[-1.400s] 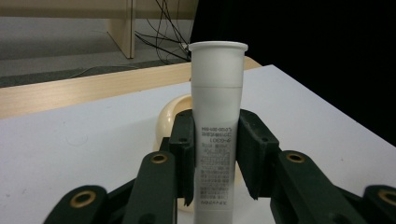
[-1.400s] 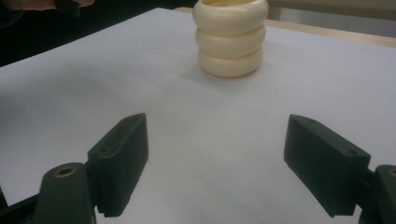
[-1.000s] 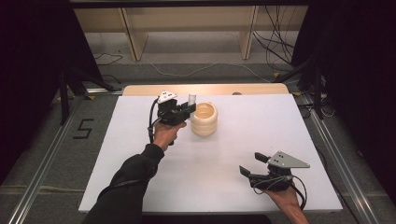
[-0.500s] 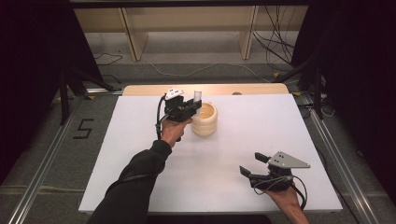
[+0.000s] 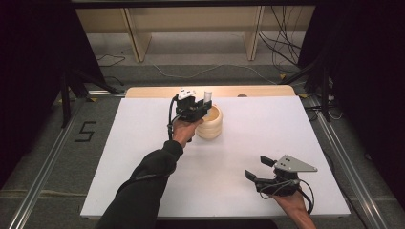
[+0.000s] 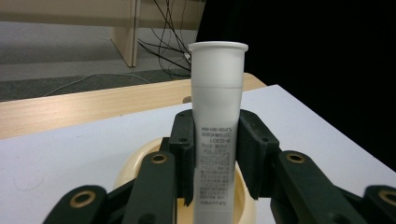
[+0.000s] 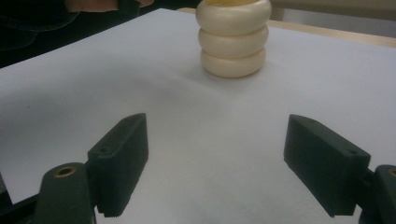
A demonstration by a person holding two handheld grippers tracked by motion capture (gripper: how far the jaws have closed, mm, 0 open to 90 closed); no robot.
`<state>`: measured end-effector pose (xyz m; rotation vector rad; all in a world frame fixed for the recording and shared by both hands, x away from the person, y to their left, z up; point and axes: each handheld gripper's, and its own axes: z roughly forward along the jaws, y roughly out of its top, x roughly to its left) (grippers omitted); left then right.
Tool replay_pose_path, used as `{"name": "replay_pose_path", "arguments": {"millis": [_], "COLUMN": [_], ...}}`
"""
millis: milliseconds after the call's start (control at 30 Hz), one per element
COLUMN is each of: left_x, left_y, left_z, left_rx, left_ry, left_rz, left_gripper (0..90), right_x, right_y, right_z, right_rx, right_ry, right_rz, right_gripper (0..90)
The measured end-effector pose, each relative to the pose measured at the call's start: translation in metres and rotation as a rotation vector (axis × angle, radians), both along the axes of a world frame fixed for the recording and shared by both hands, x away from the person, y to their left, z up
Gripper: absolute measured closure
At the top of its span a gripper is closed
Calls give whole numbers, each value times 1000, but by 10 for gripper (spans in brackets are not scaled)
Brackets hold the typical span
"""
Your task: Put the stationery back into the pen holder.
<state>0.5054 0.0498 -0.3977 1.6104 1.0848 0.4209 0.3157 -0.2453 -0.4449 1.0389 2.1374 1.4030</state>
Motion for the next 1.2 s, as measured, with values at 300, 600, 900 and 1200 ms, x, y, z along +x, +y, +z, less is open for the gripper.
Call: {"name": "replay_pose_path", "arguments": {"millis": [300, 600, 900, 1200], "left_x": [3, 5, 4, 3], "left_y": [-7, -9, -11, -11], "left_z": [-8, -12, -20, -24], "left_rx": [17, 16, 19, 29], "left_ry": [6, 16, 28, 48], "left_rz": [9, 24, 30, 38], "left_gripper": [686, 685, 683, 674], "right_x": [0, 0, 0, 0], "right_y": [0, 0, -1, 0], "right_z": [0, 0, 0, -1], "right_rx": [1, 1, -2, -1], "right_ry": [0, 2, 1, 2], "right_rz": [0, 0, 1, 0], "right_gripper": [226, 226, 226, 226]}}
